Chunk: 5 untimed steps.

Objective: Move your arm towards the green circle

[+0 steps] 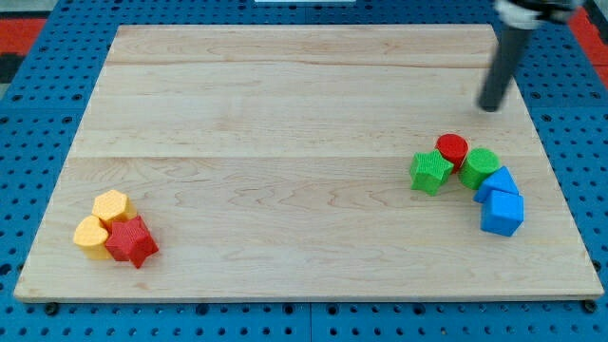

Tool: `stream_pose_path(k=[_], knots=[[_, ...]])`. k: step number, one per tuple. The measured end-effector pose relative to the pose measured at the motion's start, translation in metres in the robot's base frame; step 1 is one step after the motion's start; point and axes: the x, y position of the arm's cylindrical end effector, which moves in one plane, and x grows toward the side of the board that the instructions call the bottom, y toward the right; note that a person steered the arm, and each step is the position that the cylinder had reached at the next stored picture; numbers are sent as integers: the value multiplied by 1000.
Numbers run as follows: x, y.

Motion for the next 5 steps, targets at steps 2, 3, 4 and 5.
stream_pose_path(k=[2, 3, 4, 5], knots=[[77, 58], [86, 17], [86, -36], [86, -78]])
